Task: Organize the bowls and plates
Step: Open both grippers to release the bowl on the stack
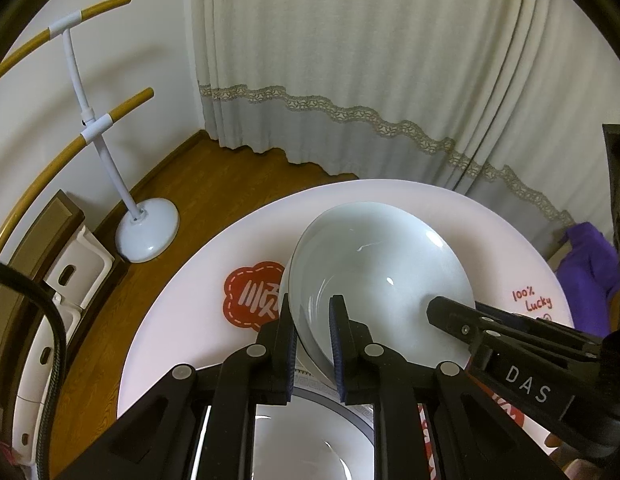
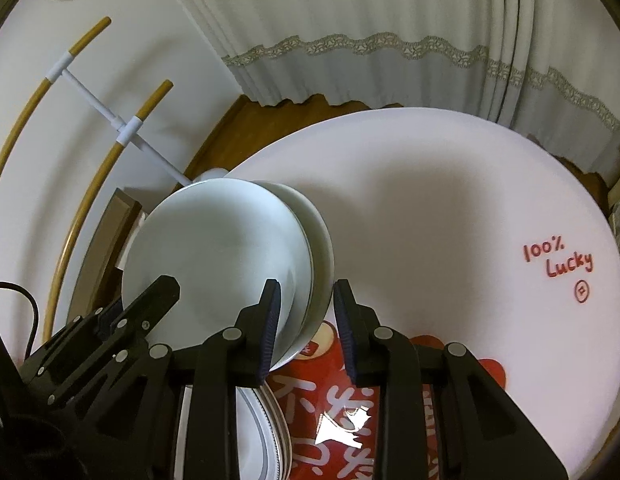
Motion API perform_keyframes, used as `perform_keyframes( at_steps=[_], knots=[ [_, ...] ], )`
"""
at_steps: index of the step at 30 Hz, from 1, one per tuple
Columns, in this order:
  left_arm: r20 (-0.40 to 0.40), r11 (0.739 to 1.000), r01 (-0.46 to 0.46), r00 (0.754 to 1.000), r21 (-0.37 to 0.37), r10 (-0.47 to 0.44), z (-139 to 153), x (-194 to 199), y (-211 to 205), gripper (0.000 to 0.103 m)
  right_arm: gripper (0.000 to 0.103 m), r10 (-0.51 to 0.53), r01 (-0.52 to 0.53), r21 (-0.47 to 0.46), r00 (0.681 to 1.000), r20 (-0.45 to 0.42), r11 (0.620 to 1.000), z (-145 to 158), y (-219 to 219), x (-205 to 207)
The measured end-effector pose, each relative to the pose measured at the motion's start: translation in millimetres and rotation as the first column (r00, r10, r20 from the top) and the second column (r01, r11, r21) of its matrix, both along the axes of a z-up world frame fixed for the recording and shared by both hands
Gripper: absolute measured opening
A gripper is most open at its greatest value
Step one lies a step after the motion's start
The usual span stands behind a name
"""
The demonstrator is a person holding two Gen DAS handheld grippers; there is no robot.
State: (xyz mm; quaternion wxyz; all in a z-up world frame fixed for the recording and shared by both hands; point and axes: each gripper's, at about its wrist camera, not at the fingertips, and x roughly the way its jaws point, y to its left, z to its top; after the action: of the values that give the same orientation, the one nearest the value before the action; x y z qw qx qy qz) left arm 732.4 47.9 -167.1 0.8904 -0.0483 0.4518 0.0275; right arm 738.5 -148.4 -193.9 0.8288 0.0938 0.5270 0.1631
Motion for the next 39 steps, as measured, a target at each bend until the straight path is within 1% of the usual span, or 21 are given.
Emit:
perform_keyframes(
  at_steps=[6,9,11,13,15,17,21,22,23,26,35,39],
  knots=[
    [-0.004,1.0,-0.002,1.0,-0.003,0.002,4.5,-1.0,-0.8,0.014,0.025,-0.006,0.006,0.025,1.0,0.003,1.0,-2.9,-2.4,-2.2],
    [-0.001,1.0,-0.012,1.0,-0.01,0.012,7.8,-3.2,0.2,0.025,0.025,-0.006,0.006,0.024,1.0,0.004,1.0,-2.9,-1.5,-2.1],
    [0.002,1.0,-0.017,1.0,-0.005,0.017,9.6,-5.4,0.3,0.04,0.025,-0.007,0.006,0.028,1.0,0.004,1.0,-3.3,-2.7,-2.1],
    [0.01,1.0,-0.026,1.0,0.008,0.026,11.2,-7.8,1.4,0.046,0.025,-0.007,0.007,0.028,1.0,0.005,1.0,-3.3,-3.0,-2.3],
    [0.013,1.0,-0.027,1.0,-0.005,0.027,14.0,-11.2,2.2,0.046,0.025,-0.008,0.007,0.027,1.0,0.006,1.0,-3.4,-3.0,-2.4],
    [0.021,0.999,-0.035,0.999,-0.002,0.035,17.0,-13.6,2.3,0.053,0.025,-0.009,0.008,0.027,1.0,0.005,1.0,-3.3,-2.9,-2.7],
    [0.046,0.997,-0.07,0.997,0.023,0.069,20.1,-20.9,3.1,0.054,0.025,-0.013,0.012,0.021,1.0,0.009,1.0,-1.4,-0.8,-4.9],
    [0.049,0.997,-0.072,0.996,0.029,0.071,20.8,-22.1,3.0,0.056,0.025,-0.015,0.015,0.02,1.0,0.01,1.0,-1.3,-0.9,-5.2],
    [0.046,0.997,-0.068,0.997,0.028,0.067,20.2,-22.1,1.4,0.058,0.025,-0.016,0.015,0.019,1.0,0.01,1.0,-0.9,-0.2,-5.7],
    [0.034,0.997,-0.07,0.997,0.037,0.069,16.7,-23.0,-2.3,0.058,0.025,-0.022,0.022,0.014,1.0,0.014,1.0,-0.4,1.7,-7.1],
    [0.014,0.996,-0.079,0.997,0.039,0.079,12.7,-19.4,-3.8,0.058,0.032,-0.023,0.023,0.008,0.999,0.022,1.0,1.8,6.4,-10.7],
    [0.01,0.996,-0.079,0.997,0.038,0.079,13.5,-17.9,-1.9,0.058,0.033,-0.026,0.026,0.008,0.999,0.023,1.0,1.6,5.1,-10.6]
  ],
)
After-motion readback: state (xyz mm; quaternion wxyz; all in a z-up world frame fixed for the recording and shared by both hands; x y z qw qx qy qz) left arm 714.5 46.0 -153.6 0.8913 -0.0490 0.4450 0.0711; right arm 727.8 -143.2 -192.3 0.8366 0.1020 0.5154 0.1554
